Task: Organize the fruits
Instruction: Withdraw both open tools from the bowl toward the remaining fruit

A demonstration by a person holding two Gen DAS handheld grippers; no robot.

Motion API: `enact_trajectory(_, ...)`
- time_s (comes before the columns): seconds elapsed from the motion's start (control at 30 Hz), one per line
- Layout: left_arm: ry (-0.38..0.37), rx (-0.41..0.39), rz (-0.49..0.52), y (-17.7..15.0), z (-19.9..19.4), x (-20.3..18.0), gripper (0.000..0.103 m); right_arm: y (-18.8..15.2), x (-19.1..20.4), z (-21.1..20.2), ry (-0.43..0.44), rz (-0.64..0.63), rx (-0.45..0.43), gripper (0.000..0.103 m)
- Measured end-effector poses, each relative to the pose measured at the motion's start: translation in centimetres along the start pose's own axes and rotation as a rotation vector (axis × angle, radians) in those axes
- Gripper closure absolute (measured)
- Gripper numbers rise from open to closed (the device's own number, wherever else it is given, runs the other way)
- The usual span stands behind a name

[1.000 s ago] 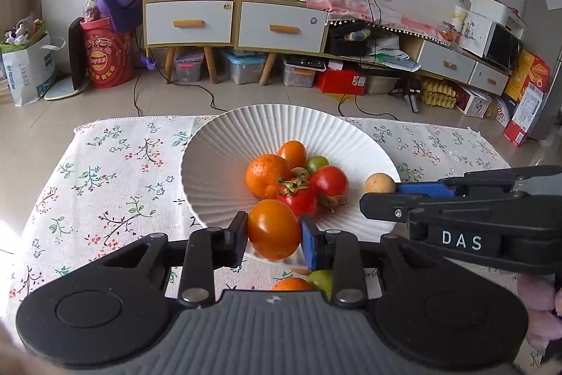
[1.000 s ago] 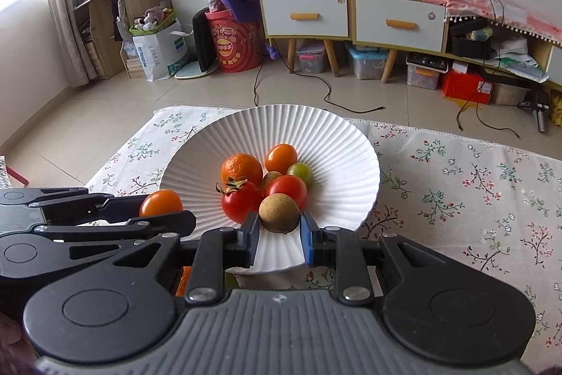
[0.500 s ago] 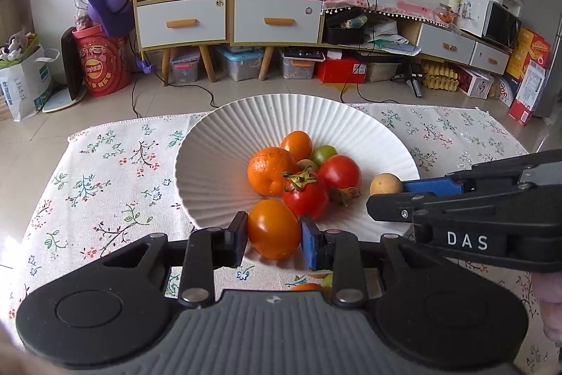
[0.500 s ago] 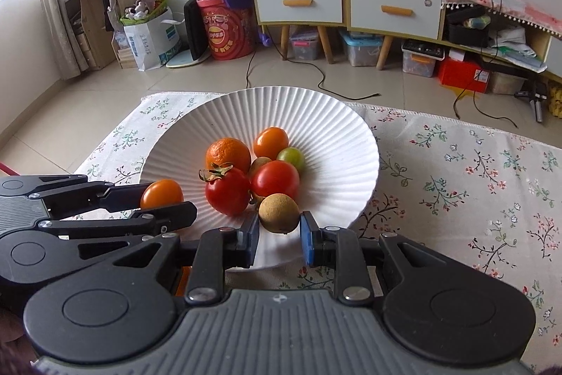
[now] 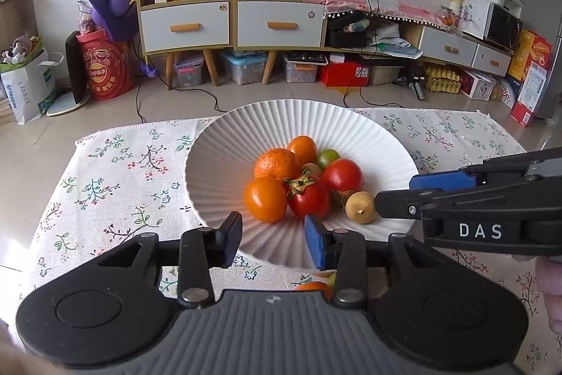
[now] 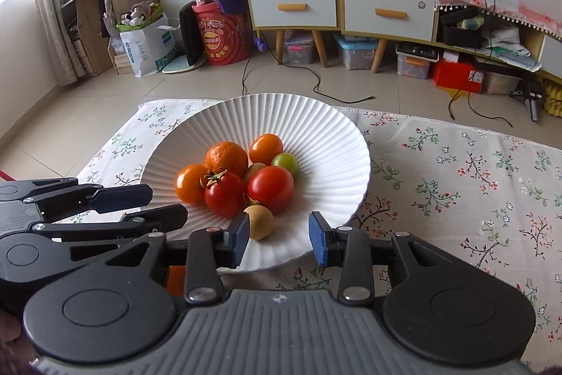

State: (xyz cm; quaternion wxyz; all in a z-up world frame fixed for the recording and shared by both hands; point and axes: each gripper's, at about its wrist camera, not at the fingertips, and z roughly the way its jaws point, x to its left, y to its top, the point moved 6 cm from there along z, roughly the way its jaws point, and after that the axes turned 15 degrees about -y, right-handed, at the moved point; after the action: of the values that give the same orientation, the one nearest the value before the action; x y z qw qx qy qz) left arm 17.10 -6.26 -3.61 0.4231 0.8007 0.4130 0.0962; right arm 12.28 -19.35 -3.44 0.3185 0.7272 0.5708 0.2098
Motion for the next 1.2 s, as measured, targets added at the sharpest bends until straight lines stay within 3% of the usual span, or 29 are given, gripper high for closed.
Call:
enact_trajectory(0.3, 0.029, 0.0, 0.014, -0.7, -1.9, 1.6, 0.035, -0.5, -0.2, -1.2, 0.017, 0.006, -0.007, 0.038)
enact_trajectory(0.5, 0.063, 0.011, 0.016, -2.2, -3.1, 3.3, 0.017, -1.6, 0.0, -1.9, 0.033, 0.014, 0.016, 0.025)
enact_trajectory(0.67, 0.088, 0.036, 0.001, -3.9, -3.9, 4.6, 0.015, -2.7, 0.7, -2.4, 0.035, -0.02, 0.016, 0.02)
enact_trajectory(0.97, 0.088, 0.028, -0.016, -5.8, -4.1, 5.7, 0.015, -5.4, 2.4, -3.1, 0.05, -0.073, 0.035, 0.019)
enact_trajectory(1.2, 0.042, 0.029, -0.03, -7.4, -3.6, 6.0, 0.032, -8.0, 3.5, -3.6, 0.085, -0.132, 0.055, 0.027)
